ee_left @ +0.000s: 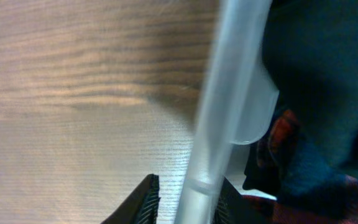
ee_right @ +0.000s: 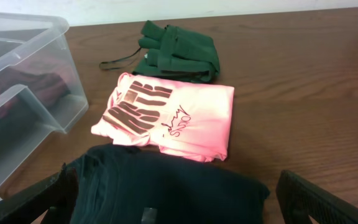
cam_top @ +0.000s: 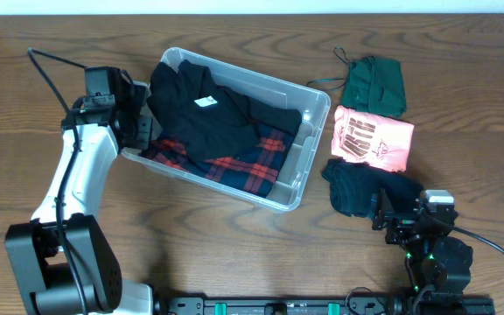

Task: Pack container
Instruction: 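Withdraw the left gripper from the bin to the left side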

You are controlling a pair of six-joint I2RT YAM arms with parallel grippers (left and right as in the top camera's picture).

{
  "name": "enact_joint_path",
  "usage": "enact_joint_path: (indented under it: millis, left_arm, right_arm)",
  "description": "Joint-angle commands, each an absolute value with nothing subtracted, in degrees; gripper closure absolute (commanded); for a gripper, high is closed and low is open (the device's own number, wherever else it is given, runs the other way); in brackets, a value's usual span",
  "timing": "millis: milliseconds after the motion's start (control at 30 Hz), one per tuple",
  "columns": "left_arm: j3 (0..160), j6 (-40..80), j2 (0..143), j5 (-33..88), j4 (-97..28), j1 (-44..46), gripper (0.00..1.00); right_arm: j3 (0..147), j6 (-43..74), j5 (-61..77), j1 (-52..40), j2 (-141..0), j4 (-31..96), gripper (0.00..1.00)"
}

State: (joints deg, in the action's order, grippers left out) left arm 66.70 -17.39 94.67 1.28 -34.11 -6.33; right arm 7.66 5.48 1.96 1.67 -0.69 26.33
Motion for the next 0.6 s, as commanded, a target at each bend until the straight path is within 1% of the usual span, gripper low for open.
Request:
enact_joint_path:
  millis: [0,67,300,567]
  left_arm:
    - [66.57,-9.13,95.48,0.14,-34.37,-6.92,0.77]
    - [66.57,-6.87,95.48,0.16,-34.65,-7.31,0.77]
    - [66.57,-6.83,95.48,-3.88,-37.76,-7.70,0.78]
    - [66.57,-6.59,95.39,-4.54,-38.76,-9.98,0.77]
  right_arm:
    - [7.49,5.98,2.37,1.80,-0.38,26.39,0.01]
    - [7.49,5.96,2.37,1.80,-0.38,26.39,0.01]
    - [7.49,5.96,2.37,1.80,-0.38,26.39,0.01]
    - [7.49,5.98,2.37,1.80,-0.38,26.39,0.01]
